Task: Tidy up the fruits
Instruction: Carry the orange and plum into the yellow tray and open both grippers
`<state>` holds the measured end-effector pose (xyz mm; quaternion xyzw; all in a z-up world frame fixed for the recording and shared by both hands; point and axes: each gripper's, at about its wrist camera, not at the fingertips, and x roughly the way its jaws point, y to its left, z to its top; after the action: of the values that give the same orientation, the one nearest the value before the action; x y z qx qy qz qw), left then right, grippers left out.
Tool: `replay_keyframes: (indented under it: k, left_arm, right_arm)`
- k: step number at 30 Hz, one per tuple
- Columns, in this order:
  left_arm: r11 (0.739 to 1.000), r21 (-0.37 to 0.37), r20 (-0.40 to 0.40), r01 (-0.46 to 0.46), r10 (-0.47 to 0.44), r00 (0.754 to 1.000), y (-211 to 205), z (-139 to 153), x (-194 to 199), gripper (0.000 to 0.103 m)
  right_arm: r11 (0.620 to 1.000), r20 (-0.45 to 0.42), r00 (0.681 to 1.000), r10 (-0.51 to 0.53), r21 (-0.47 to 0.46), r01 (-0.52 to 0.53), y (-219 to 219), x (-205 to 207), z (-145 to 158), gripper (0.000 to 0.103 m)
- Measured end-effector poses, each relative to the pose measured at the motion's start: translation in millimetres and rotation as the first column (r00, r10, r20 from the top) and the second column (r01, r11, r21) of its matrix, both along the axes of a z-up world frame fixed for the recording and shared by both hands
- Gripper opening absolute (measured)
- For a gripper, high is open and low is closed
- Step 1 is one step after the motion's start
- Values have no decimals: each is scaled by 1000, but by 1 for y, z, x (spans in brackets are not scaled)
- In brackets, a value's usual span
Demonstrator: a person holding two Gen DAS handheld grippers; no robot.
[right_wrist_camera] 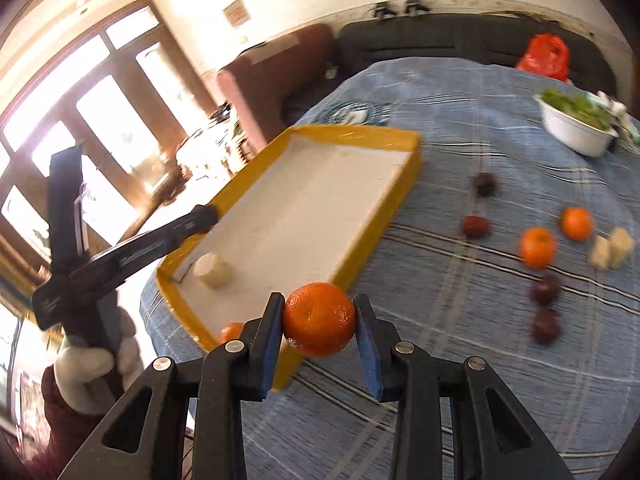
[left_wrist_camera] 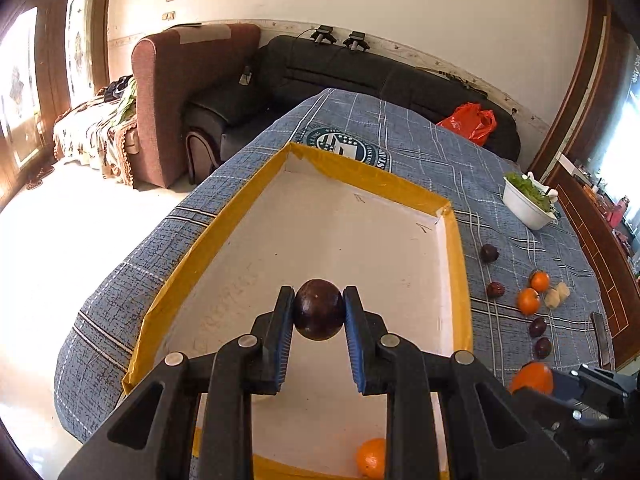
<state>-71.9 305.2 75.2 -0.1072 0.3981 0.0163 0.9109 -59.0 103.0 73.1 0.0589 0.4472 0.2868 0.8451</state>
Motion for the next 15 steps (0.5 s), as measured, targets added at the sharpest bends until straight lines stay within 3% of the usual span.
replay_keyframes:
  k: [8,15]
  left_arm:
    - [998,-39,-70,-44,41,997,22,-23,17,24]
    - [996,-64,-79,-64,59,995,34,-25,13,26]
  right_arm:
    - [992,-18,996,86,-90,-88,66,15,-29,39]
    - [984,-36,993,115,-136,-119,89,23,-50,40]
